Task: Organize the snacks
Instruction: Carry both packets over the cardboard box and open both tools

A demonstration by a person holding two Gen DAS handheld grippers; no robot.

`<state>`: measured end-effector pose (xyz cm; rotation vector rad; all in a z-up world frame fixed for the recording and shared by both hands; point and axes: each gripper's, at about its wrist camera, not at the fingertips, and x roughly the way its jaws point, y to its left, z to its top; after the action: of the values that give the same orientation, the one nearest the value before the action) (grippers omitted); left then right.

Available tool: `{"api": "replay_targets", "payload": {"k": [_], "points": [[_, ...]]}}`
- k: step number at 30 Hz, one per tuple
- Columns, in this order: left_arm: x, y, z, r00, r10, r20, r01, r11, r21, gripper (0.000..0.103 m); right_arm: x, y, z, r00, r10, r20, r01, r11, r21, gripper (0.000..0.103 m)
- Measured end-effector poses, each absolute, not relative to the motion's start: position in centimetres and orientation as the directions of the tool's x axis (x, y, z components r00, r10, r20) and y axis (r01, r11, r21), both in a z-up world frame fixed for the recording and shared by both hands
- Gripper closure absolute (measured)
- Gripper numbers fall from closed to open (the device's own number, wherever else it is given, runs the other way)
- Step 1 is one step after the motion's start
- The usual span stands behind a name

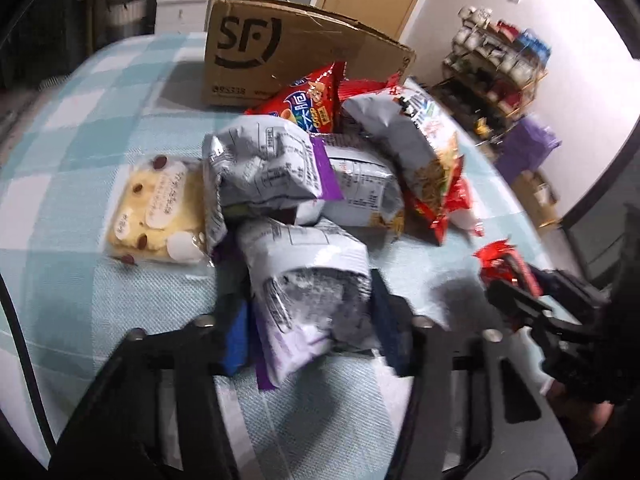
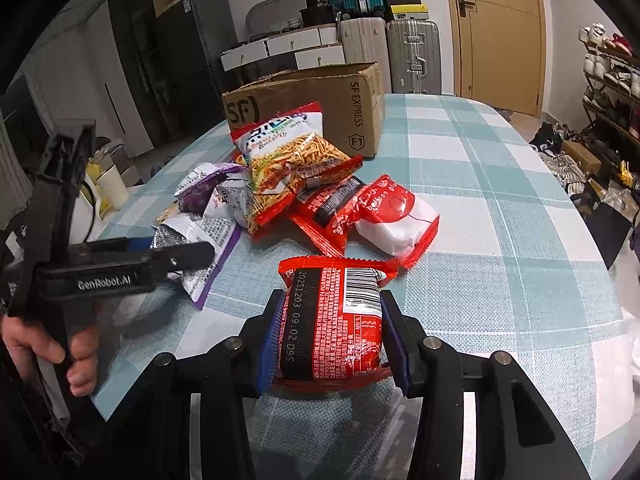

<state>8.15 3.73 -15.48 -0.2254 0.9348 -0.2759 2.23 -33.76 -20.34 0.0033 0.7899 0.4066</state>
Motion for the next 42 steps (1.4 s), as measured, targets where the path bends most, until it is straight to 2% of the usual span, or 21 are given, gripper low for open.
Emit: {"api": "replay_targets", "payload": {"k": [4, 18, 27, 42], "points": [[8.2, 4.0, -15.5, 0.565, -0.341, -0.751, 0.146, 0.938, -0.315, 0.064, 2.0, -33.6, -19.8, 0.636, 0.356, -0.685, -0.355, 0.923, 0.149, 0.057], [5.8, 3.9, -14.4, 0.594, -0.325, -0.736, 0.156, 0.944, -0.291, 0.065, 1.0, -32.6, -18.3, 0.65, 0.359, -0.67, -0.37, 0.919, 0.134, 0.057], [3.1, 4.7, -11.3, 0.638, -0.354, -0.684, 0.183, 0.932, -0.312, 0.065, 1.0, -31.7, -17.0, 0.654, 0.372, -0.659, -0.389, 0.912, 0.128, 0.057], [3.1, 6.8, -4.6, 0.7, -0.381, -0.604, 0.235, 0.922, -0.309, 0.065, 4.1, -31.0, -11.4, 0.66, 0.485, -0.573, -0.451, 0.866, 0.214, 0.057]]}}
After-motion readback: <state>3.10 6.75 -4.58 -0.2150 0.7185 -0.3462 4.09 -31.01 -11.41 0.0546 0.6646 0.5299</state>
